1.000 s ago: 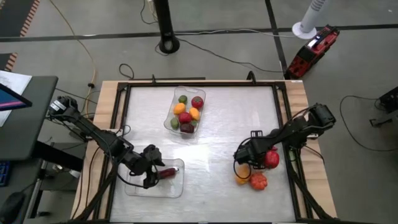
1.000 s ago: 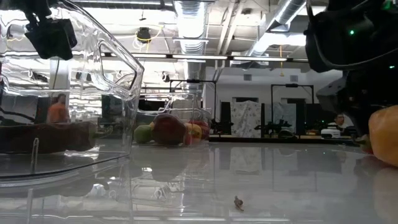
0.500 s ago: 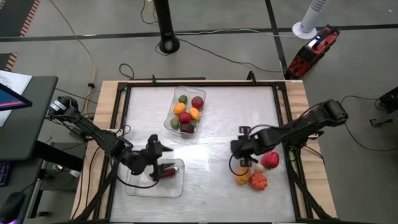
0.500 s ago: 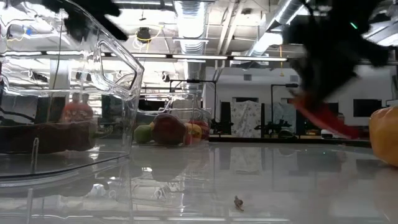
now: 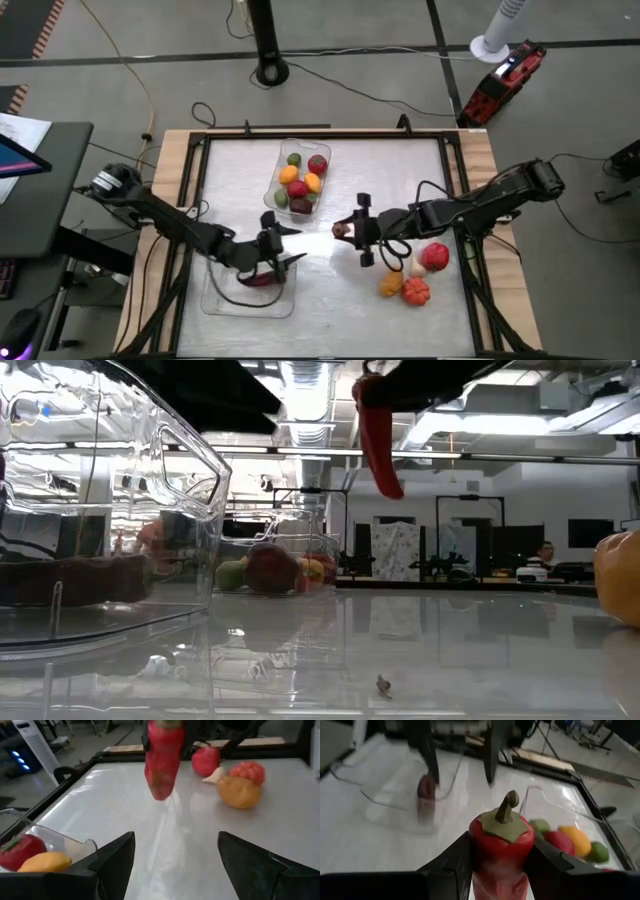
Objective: Sort produce into baskets
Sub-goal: Put the chili pepper into the bottom transparent bin
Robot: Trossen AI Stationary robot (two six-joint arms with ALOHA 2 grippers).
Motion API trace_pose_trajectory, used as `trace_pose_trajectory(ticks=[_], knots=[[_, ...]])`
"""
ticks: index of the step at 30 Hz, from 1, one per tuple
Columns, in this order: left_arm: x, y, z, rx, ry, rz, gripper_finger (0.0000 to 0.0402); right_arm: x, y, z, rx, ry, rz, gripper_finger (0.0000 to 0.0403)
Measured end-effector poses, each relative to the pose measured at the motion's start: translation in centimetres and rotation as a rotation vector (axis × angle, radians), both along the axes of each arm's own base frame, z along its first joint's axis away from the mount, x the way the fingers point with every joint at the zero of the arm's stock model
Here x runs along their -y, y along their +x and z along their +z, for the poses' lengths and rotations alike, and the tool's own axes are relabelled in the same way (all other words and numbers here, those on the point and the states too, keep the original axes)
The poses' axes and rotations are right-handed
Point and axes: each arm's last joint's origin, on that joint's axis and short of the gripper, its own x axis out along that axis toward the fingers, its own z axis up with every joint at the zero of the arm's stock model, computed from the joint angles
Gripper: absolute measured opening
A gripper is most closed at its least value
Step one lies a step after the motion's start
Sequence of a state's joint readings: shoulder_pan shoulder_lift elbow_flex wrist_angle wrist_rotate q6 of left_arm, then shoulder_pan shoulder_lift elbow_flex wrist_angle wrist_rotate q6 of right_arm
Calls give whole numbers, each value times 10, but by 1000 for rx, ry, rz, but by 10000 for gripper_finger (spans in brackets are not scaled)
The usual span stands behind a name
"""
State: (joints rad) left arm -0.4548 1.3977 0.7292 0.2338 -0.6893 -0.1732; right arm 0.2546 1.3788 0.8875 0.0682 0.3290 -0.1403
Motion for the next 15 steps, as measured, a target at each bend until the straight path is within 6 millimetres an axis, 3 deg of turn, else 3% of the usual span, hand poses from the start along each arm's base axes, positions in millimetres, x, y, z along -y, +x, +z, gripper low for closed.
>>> trace_pose_trajectory(ticks=[7,15], knots=[[-3,25,-21,48,21,26,271,1,11,4,109,65,57,180],[-18,38,-18,154,-15,84,271,-4,17,9,208,93,109,183]])
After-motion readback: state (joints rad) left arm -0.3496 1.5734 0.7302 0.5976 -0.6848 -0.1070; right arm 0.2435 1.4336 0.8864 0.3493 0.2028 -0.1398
